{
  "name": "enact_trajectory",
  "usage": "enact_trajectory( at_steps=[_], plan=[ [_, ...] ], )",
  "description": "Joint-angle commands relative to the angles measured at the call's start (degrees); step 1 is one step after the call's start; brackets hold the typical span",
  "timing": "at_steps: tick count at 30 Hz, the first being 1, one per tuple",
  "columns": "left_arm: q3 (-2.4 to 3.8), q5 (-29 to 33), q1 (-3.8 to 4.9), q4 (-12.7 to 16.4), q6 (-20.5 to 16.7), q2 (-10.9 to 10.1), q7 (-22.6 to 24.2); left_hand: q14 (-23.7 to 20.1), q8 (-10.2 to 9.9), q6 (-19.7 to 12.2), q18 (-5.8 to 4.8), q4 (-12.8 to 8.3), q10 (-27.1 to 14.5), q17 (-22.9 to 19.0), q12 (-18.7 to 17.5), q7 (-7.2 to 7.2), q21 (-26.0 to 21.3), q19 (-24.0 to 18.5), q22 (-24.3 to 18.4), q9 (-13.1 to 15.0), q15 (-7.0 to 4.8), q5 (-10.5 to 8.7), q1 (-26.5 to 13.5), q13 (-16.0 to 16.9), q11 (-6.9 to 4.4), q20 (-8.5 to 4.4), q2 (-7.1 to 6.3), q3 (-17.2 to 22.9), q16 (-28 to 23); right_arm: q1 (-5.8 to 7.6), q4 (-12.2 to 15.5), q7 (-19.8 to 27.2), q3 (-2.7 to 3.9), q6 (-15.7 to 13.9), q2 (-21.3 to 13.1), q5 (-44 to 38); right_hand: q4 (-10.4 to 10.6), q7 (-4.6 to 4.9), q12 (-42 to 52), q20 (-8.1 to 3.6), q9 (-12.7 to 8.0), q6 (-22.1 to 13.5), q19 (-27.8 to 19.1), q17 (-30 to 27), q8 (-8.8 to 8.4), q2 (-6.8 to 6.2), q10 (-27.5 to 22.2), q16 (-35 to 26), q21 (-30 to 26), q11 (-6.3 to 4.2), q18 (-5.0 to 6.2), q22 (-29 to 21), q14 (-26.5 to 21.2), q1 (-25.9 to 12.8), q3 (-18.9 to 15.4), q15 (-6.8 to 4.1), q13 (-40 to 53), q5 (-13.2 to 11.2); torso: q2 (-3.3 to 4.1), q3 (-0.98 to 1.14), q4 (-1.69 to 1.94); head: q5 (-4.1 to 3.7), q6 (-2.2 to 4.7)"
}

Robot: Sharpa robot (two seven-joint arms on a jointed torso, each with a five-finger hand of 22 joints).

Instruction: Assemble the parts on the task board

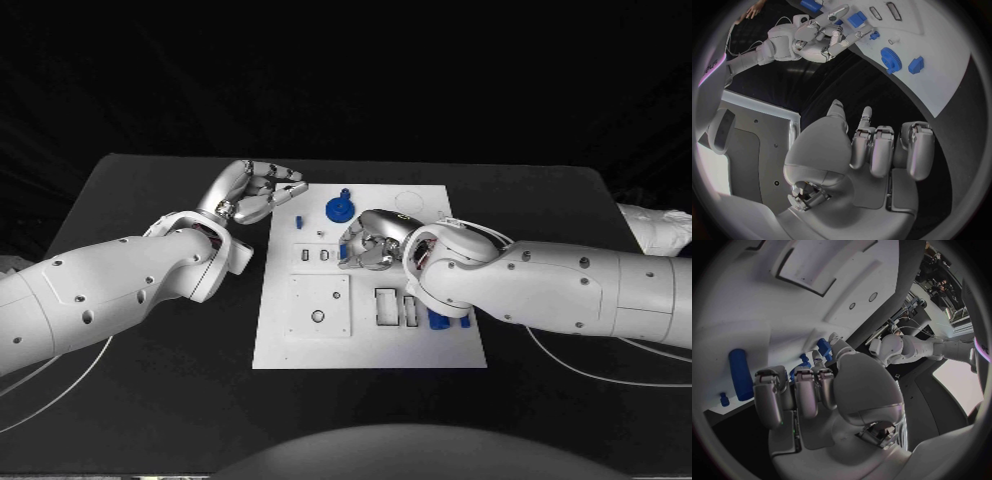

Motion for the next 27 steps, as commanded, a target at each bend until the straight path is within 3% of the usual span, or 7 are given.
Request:
enact_trajectory(
  at_steps=[1,6,12,14,17,22,27],
  plan=[
    [0.05,-0.30,0.03,0.18,0.12,0.06,0.57,5.97,-0.29,0.20,-0.17,-0.05,6.06,15.09,0.15,0.04,-0.15,0.81,11.81,0.10,-0.52,0.30,0.10,15.08,-0.39,-0.42,0.41,-0.25,0.15,-0.04,0.52,1.73,-0.01,-3.31,-0.45,-0.33,0.51,-0.12,-0.28,0.54,0.20,-0.37,5.91,15.09,0.12,-0.29,6.01,0.23,0.26,0.42,-0.39,15.09,5.98,-1.09,-0.96,0.59,14.98,-0.72,0.04,0.00,0.00,0.08,0.11],
    [0.06,-0.30,0.04,0.51,0.25,-0.22,0.45,5.97,-0.35,0.14,-0.17,-0.03,6.06,15.09,0.15,0.06,-0.15,0.81,11.81,0.08,-0.52,0.29,0.11,15.08,-0.38,-0.42,0.35,-0.34,0.15,0.43,2.05,5.83,0.02,-10.10,-2.18,1.21,1.99,0.10,-0.28,0.67,0.33,-0.65,5.91,15.09,0.16,-0.52,6.01,0.23,0.26,0.57,-0.39,15.09,5.98,-3.27,-2.24,0.71,14.98,-0.99,-0.10,0.05,-0.05,0.46,0.23],
    [0.25,0.39,0.27,2.26,1.11,-1.04,-0.22,5.97,-0.70,0.27,-0.90,-0.04,6.06,15.09,0.15,0.03,1.00,4.29,14.01,0.11,-0.64,0.40,0.86,15.08,-0.45,-0.51,-0.29,-1.49,0.15,3.33,5.05,14.56,0.04,-16.25,-6.76,13.07,3.17,0.60,-0.28,0.91,0.26,-2.08,5.91,15.09,0.01,0.25,6.01,0.23,0.26,0.96,-0.39,15.09,5.98,-4.51,-2.83,1.02,14.98,0.61,-0.11,0.02,0.09,0.97,0.30],
    [0.41,0.69,0.48,3.02,2.31,-1.35,-1.18,5.97,-0.88,0.24,-1.16,-0.05,6.06,15.09,0.15,0.03,1.42,5.53,14.79,0.12,-0.69,0.90,1.52,15.08,-0.44,-0.56,-0.30,-1.77,0.15,4.47,5.75,16.94,0.04,-15.83,-8.40,18.71,3.53,0.76,-0.28,1.02,0.33,-2.10,5.91,15.09,0.13,0.46,6.01,0.23,0.26,1.13,-0.39,15.09,5.98,-4.86,-3.05,1.16,14.98,1.18,-0.19,0.01,0.06,1.28,0.30],
    [0.62,0.64,1.24,4.33,6.37,-1.97,-4.92,5.97,-1.31,0.74,-1.27,0.02,6.06,15.09,0.15,-0.20,1.58,6.03,15.10,0.13,-1.09,3.75,3.99,15.08,-0.76,-0.90,0.15,-1.82,0.15,6.45,6.70,19.64,0.02,-12.58,-11.47,30.23,3.84,0.81,-0.28,1.20,0.55,-1.49,5.91,15.09,0.47,0.56,6.01,0.23,0.26,1.27,-0.39,15.09,5.98,-5.13,-3.44,1.35,14.98,1.71,-0.27,0.03,-0.21,2.14,0.49],
    [0.42,-0.28,3.37,5.16,14.44,-1.93,-14.37,5.97,-2.80,-2.63,-1.27,0.06,6.06,15.09,0.15,0.59,1.58,6.03,15.10,-0.41,-0.67,3.72,1.95,15.08,-0.13,-0.89,0.27,-3.48,0.15,8.23,6.30,21.40,-0.01,-8.39,-14.51,42.18,5.80,1.80,-0.28,2.08,0.71,-1.52,5.91,15.09,0.52,1.21,6.01,0.23,0.26,2.76,-0.39,15.09,5.98,-7.34,-5.08,2.59,14.98,4.46,-0.52,0.04,-0.26,2.14,0.38],
    [0.37,-3.57,5.86,5.71,23.31,-1.71,-25.02,5.97,-0.89,-0.85,-1.27,0.05,6.06,15.09,0.15,0.13,1.58,6.03,15.10,0.52,-0.83,3.45,0.32,15.08,-0.41,-0.87,0.30,-4.59,0.15,8.76,5.11,21.17,-0.14,-5.73,-15.92,46.45,6.50,2.48,-0.28,2.82,0.73,-2.10,5.91,15.09,0.50,1.61,6.01,0.23,0.26,3.59,-0.39,15.09,5.98,-7.82,-6.04,3.39,14.98,5.10,-0.53,0.23,-0.32,2.65,0.67]
  ],
)
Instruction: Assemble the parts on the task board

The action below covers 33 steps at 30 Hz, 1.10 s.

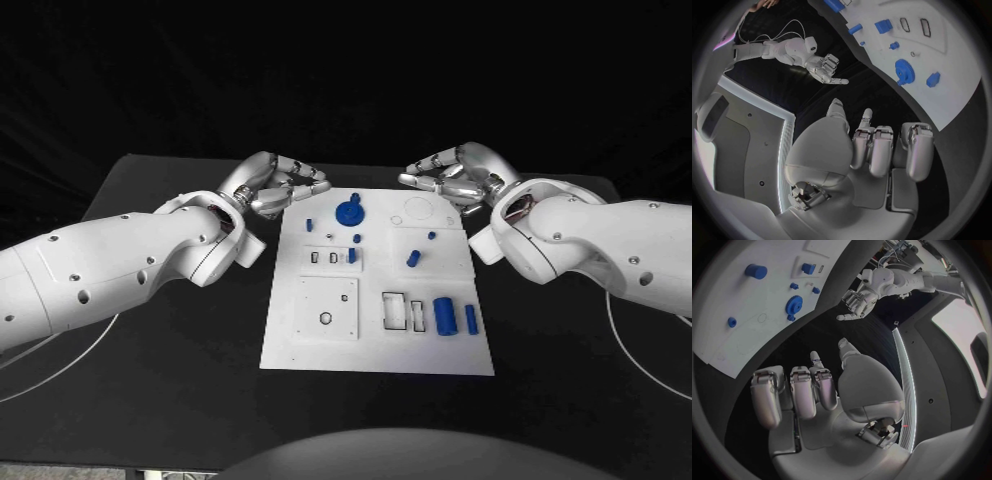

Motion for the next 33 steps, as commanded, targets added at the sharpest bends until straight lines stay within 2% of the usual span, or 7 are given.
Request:
enact_trajectory(
  at_steps=[1,4,11,21,26,30,33],
  plan=[
    [0.05,-3.48,1.28,0.47,12.69,0.34,-13.69,6.05,0.90,1.40,-0.41,0.03,5.94,15.10,0.15,-0.33,0.14,6.03,15.10,0.57,-0.16,-0.32,-0.84,15.08,0.03,-0.49,0.05,-0.50,0.15,0.11,-0.46,2.44,-0.14,4.70,-0.53,9.75,0.50,0.60,-0.28,0.69,0.07,-0.20,6.10,15.10,0.18,0.38,5.91,0.23,0.26,0.70,-0.38,15.05,5.99,-0.71,-0.56,0.62,14.98,0.53,-0.09,0.17,-0.01,0.22,0.20],
    [0.02,-5.74,2.53,0.98,17.34,0.67,-19.60,6.05,1.87,2.71,-0.41,0.06,5.94,15.10,0.15,-0.77,0.14,6.03,15.10,1.30,-0.50,-0.85,-2.00,15.08,-0.36,-0.76,0.11,-0.98,0.15,0.13,-0.74,2.05,-0.35,5.76,-1.05,10.46,1.04,0.88,-0.28,1.06,0.11,-0.45,6.10,15.10,0.22,0.87,5.91,0.23,0.26,1.03,-0.38,15.05,5.99,-0.99,-1.03,0.96,14.98,0.96,-0.17,0.31,-0.07,0.23,0.23],
    [-0.14,-9.48,3.62,1.25,25.75,2.51,-29.24,6.05,7.49,4.09,-0.41,-0.02,5.94,15.10,0.15,-2.12,0.14,6.03,15.10,6.77,-1.63,-2.95,-4.15,15.08,-1.59,-1.84,1.04,-1.79,0.15,-0.07,-1.35,0.72,-0.80,7.08,-1.75,10.46,1.51,1.13,-0.28,1.35,0.10,-0.87,6.10,15.10,0.16,1.29,5.91,0.23,0.26,1.29,-0.38,15.05,5.99,-1.18,-1.43,1.21,14.98,1.05,-0.12,0.12,-0.10,-0.10,0.52],
    [-0.27,-10.35,3.82,-1.46,32.66,5.83,-31.88,6.05,11.82,9.21,-0.41,0.04,5.94,15.10,0.15,-4.47,0.14,6.03,15.10,12.56,-3.45,-5.50,-3.95,15.08,-3.70,-3.33,1.43,-2.03,0.15,-0.89,-2.67,-1.63,-1.10,8.44,-2.31,9.02,1.98,1.28,-0.28,1.60,0.10,-1.28,6.10,15.10,0.13,1.52,5.91,0.23,0.26,1.46,-0.38,15.05,5.99,-1.43,-1.94,1.41,14.98,0.96,-0.12,0.08,-0.10,-0.41,0.77],
    [-0.29,-10.02,3.84,-2.43,34.44,6.90,-33.00,6.05,12.22,9.09,-0.41,-0.01,5.94,15.10,0.15,-4.70,0.14,6.03,15.10,14.53,-3.80,-7.50,-4.90,15.08,-3.99,-3.82,2.23,-2.43,0.15,-1.21,-3.23,-2.86,-1.18,8.83,-2.13,7.89,2.07,1.29,-0.28,1.65,0.12,-1.26,6.10,15.10,0.17,1.58,5.91,0.23,0.26,1.47,-0.38,15.05,5.99,-1.47,-2.04,1.43,14.98,1.05,-0.08,0.17,-0.06,-0.34,0.70],
    [-0.30,-8.87,3.84,-2.73,35.65,7.09,-33.24,6.05,12.92,6.97,-0.41,-0.23,5.94,15.10,0.15,-4.57,0.14,6.03,15.10,17.39,-3.85,-9.27,-2.30,15.08,-3.90,-4.06,3.63,-1.73,0.15,-1.44,-3.45,-3.61,-1.22,9.24,-1.88,7.27,2.08,1.29,-0.28,1.65,0.12,-1.27,6.10,15.10,0.18,1.58,5.91,0.23,0.26,1.48,-0.38,15.05,5.99,-1.47,-2.05,1.43,14.98,1.05,-0.08,0.16,-0.20,-0.32,0.68],
    [-0.30,-8.08,3.84,-3.12,36.33,7.34,-33.31,6.05,14.17,6.17,-0.41,-0.15,5.94,15.10,0.15,-4.57,0.14,6.03,15.10,19.69,-3.85,-10.03,-0.66,15.08,-3.88,-4.07,4.43,-1.46,0.15,-1.59,-3.54,-4.11,-1.24,9.46,-1.82,6.94,2.09,1.29,-0.28,1.66,0.13,-1.27,6.10,15.10,0.19,1.58,5.91,0.23,0.26,1.48,-0.38,15.05,5.99,-1.47,-2.08,1.43,14.98,1.03,-0.08,0.10,-0.02,-0.54,0.69]
  ],
)
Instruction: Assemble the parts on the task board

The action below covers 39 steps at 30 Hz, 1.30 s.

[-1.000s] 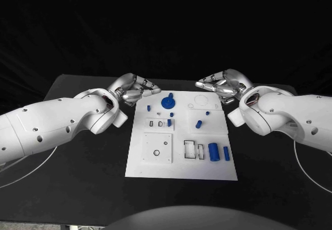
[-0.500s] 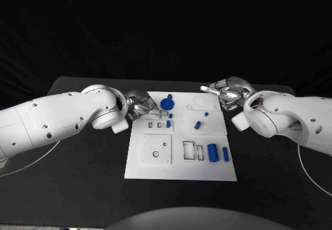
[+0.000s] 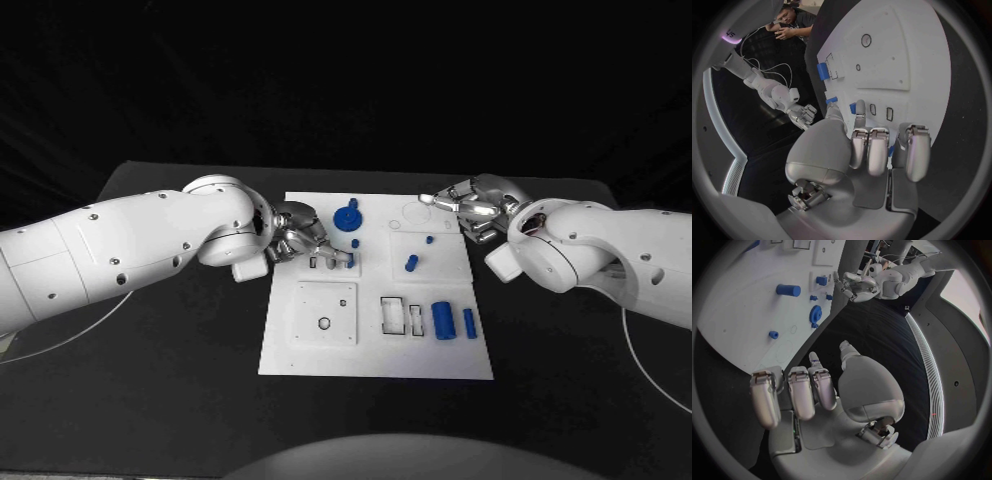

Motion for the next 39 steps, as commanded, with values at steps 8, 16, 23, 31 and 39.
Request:
enact_trajectory(
  at_steps=[8,16,23,31,39],
  plan=[
    [0.03,1.71,0.11,-1.28,4.26,1.69,-2.35,6.05,9.44,-5.35,-0.42,0.11,6.18,15.06,-0.24,-0.27,0.14,5.91,15.10,13.03,-0.70,-0.79,-0.62,14.77,-0.78,-0.87,1.01,-3.60,0.15,-0.41,-0.36,-2.46,-0.10,2.16,0.11,-1.98,0.31,0.34,-0.28,0.37,0.10,-0.28,6.00,15.06,0.22,0.36,5.87,0.23,0.26,0.48,-0.38,15.08,5.98,-0.29,-0.36,0.45,14.98,0.18,-0.06,-0.06,0.00,-0.20,0.00],
    [0.06,-0.37,0.94,-1.56,5.26,3.05,-5.26,6.05,10.49,-6.66,-0.42,0.20,6.18,15.06,-0.24,-0.38,0.14,5.91,15.10,14.95,-0.77,-0.67,-2.11,14.77,-0.67,-0.94,1.45,-4.70,0.15,-0.55,-0.53,-2.80,-0.13,2.38,0.22,-2.12,0.40,0.39,-0.28,0.43,0.11,-0.32,6.00,15.06,0.25,0.32,5.87,0.23,0.26,0.53,-0.38,15.08,5.98,-0.35,-0.53,0.48,14.98,0.08,-0.07,0.07,0.12,-0.09,-0.05],
    [0.09,-6.10,2.51,-1.77,4.64,4.61,-9.01,6.05,9.74,-8.11,-0.42,0.16,6.18,15.06,-0.24,-0.07,0.14,5.91,15.10,15.15,-0.61,-0.63,-2.04,14.77,-0.41,-0.87,1.11,-5.18,0.15,-0.85,-0.76,-2.79,-0.15,2.44,0.62,-2.15,0.47,0.41,-0.28,0.46,0.14,-0.28,6.00,15.06,0.30,0.36,5.87,0.23,0.26,0.56,-0.38,15.08,5.98,-0.39,-0.62,0.51,14.98,0.06,-0.06,0.05,0.05,0.21,0.23],
    [0.09,-10.91,3.08,-3.42,5.70,6.81,-13.04,6.05,9.67,-7.48,-0.42,0.24,6.18,15.06,-0.24,-0.13,0.14,5.91,15.10,15.42,-0.52,0.13,-2.99,14.77,-0.40,-0.74,0.84,-5.59,0.15,-1.14,-0.93,-2.69,-0.15,2.46,0.97,-2.16,0.55,0.43,-0.28,0.51,0.18,-0.19,6.00,15.06,0.38,0.44,5.87,0.23,0.26,0.58,-0.38,15.08,5.98,-0.41,-0.71,0.54,14.98,0.07,-0.10,0.10,-0.10,0.14,0.36],
    [0.08,-12.15,3.15,-4.73,8.16,8.98,-16.91,6.05,7.88,-7.09,-0.42,0.35,6.18,15.06,-0.24,-0.02,0.14,5.91,15.10,15.28,-0.44,1.16,-7.22,14.77,-0.33,-0.58,-1.14,-5.47,0.15,-1.23,-0.92,-2.57,-0.15,2.31,1.04,-2.17,0.53,0.37,-0.28,0.57,0.24,-0.02,6.00,15.06,0.52,0.53,5.87,0.23,0.26,0.56,-0.38,15.08,5.98,-0.27,-0.79,0.56,14.98,0.03,-0.11,0.08,-0.13,0.06,0.25]
  ],
)
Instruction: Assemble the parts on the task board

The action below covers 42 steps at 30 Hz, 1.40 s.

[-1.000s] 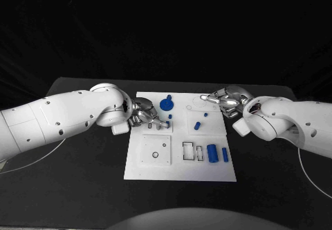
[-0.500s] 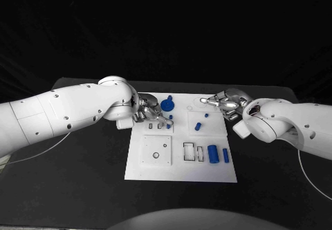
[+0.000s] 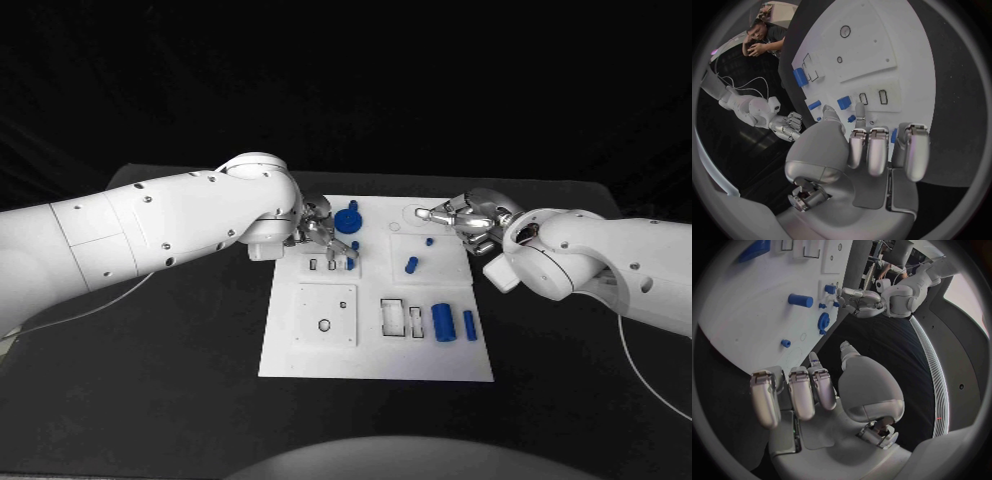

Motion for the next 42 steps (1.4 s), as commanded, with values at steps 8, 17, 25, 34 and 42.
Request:
enact_trajectory(
  at_steps=[8,17,25,34,42],
  plan=[
    [0.02,-3.19,0.12,-1.28,3.11,2.09,-4.78,6.06,-1.51,1.09,-0.42,0.08,5.73,15.08,0.16,0.22,0.14,6.13,15.10,0.17,0.00,-1.52,-3.87,15.10,0.34,0.08,-1.65,1.95,0.15,-0.08,0.03,0.16,-0.02,0.58,0.17,-0.63,-0.01,0.19,-0.28,0.58,0.08,0.19,6.00,15.09,0.27,0.32,6.06,0.23,0.26,0.33,-0.38,15.09,5.98,-0.03,-0.24,0.57,14.98,0.03,0.01,-0.01,0.04,-0.20,-0.07],
    [0.02,-3.73,0.02,-2.74,3.16,3.93,-4.10,6.06,-1.64,1.20,-0.42,-0.01,5.73,15.08,0.16,0.20,0.14,6.13,15.10,0.21,-0.01,-1.54,-3.94,15.10,0.32,0.08,-1.44,2.29,0.15,-0.08,0.08,0.21,-0.02,0.50,0.35,-0.63,-0.01,0.19,-0.28,0.61,0.11,0.27,6.00,15.09,0.34,0.39,6.06,0.23,0.26,0.33,-0.38,15.09,5.98,0.03,-0.28,0.56,14.98,0.04,0.06,-0.05,0.05,-0.11,-0.22],
    [0.03,-3.49,-0.12,-3.66,3.87,5.38,-3.77,6.06,-1.92,1.24,-0.42,-0.15,5.73,15.08,0.16,0.20,0.14,6.13,15.10,0.27,-0.02,-1.54,-3.33,15.10,0.31,0.08,-1.13,2.85,0.15,-0.08,0.12,0.20,-0.02,0.31,0.46,-0.63,-0.03,0.20,-0.28,0.62,0.14,0.34,6.00,15.09,0.39,0.42,6.06,0.23,0.26,0.34,-0.38,15.09,5.98,0.10,-0.30,0.57,14.98,0.02,0.02,0.00,-0.02,-0.36,-0.50],
    [0.02,-3.70,-0.28,-3.94,4.66,6.27,-4.05,6.06,-2.02,1.29,-0.42,-0.12,5.73,15.08,0.16,0.19,0.14,6.13,15.10,0.30,-0.02,-1.55,-3.15,15.10,0.31,0.08,-0.86,3.05,0.15,-0.08,0.20,0.14,-0.01,0.16,0.47,-0.63,-0.04,0.22,-0.28,0.63,0.15,0.38,6.00,15.09,0.41,0.45,6.06,0.23,0.26,0.35,-0.38,15.09,5.98,0.13,-0.31,0.57,14.98,0.01,-0.03,0.00,0.06,-0.61,-0.68],
    [0.01,-2.44,-0.52,-3.76,5.19,6.75,-4.23,6.06,-2.51,1.74,-0.42,-0.23,5.73,15.08,0.16,0.10,0.14,6.13,15.10,0.49,-0.06,-1.38,-1.32,15.10,0.23,0.08,0.82,4.00,0.15,-0.08,0.23,0.11,-0.01,0.04,0.45,-0.63,-0.03,0.25,-0.28,0.64,0.16,0.40,6.00,15.09,0.44,0.49,6.06,0.23,0.26,0.37,-0.38,15.09,5.98,0.16,-0.33,0.58,14.98,0.03,0.00,-0.01,0.09,-0.74,-0.79]
  ],
)
